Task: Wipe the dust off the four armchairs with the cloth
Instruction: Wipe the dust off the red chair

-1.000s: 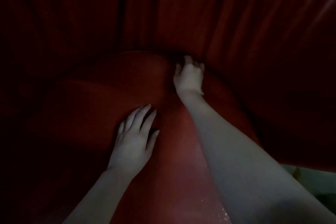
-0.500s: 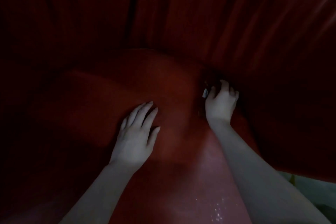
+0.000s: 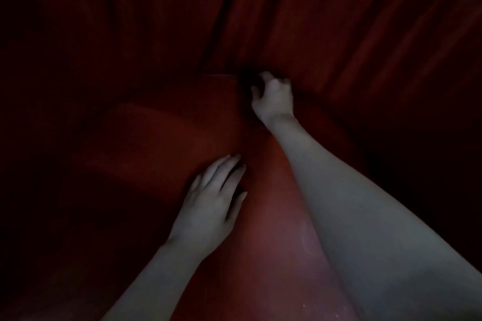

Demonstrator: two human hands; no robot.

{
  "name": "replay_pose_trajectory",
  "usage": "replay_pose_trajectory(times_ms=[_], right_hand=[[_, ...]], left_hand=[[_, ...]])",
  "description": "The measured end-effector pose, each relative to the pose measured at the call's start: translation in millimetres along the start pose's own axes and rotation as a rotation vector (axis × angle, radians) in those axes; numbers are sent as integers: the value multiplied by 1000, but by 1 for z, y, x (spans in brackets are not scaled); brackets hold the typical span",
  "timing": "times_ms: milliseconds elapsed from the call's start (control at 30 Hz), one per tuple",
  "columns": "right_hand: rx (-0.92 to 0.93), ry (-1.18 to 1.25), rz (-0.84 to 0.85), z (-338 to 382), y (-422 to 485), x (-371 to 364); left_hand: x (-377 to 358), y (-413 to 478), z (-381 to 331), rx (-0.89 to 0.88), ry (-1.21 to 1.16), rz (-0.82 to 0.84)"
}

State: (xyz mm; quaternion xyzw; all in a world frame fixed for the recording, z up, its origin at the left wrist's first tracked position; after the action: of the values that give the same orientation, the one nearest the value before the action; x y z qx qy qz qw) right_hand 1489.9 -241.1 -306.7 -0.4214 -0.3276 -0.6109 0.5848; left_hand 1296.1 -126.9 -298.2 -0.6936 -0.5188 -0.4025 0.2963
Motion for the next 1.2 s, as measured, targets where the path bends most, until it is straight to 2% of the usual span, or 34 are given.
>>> replay_pose_trajectory(times_ms=[133,233,300,367,467,533,633,733,867,933,1033,1133,1200], right_hand=[[312,221,162,24,-29,-1],[412,214,76,2,-59,20],[307,132,-80,-33,-63,38],[90,89,-181,-60,-53,48],[-173,52,-186,-62,-31,36],[-182,26,-150,-37,-14,23],[46,-19,16,17,1,-8],[336,58,187,55,-14,-28],[575,154,191,43,-71,-5],[612,158,161,13,-96,13],[499,67,21,-55,-104,45],[179,45,-107,-111,-102,64],[199,45,-87,-101,-118,57]], left_hand=[[-4,0,1,34,-8,7],[-5,-1,1,78,-9,9],[-6,-1,0,100,-18,15],[-5,-2,0,99,-17,10],[-5,-2,0,78,-6,-10],[-4,-2,0,66,-8,-27],[-3,-2,-1,48,10,-53],[-2,-3,-2,48,11,-60],[-1,-11,-7,87,50,-71],[-2,-20,-12,101,39,-77],[-3,-37,-22,102,26,-99],[-9,-55,-31,138,27,-80],[-12,-67,-37,180,25,-69]])
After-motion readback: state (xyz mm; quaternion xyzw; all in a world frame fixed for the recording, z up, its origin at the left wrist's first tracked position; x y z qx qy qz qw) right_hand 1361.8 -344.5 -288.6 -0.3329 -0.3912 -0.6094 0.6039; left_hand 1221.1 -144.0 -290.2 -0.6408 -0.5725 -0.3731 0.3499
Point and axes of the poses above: each hand's wrist, its own y-axis towards the middle knuckle, its own x-axis out of the back of the hand, z = x × y, the point moved 10 cm from there along y, towards the middle knuckle, and after that the axes turned 3 degrees about -z, right-handed, at the moved point
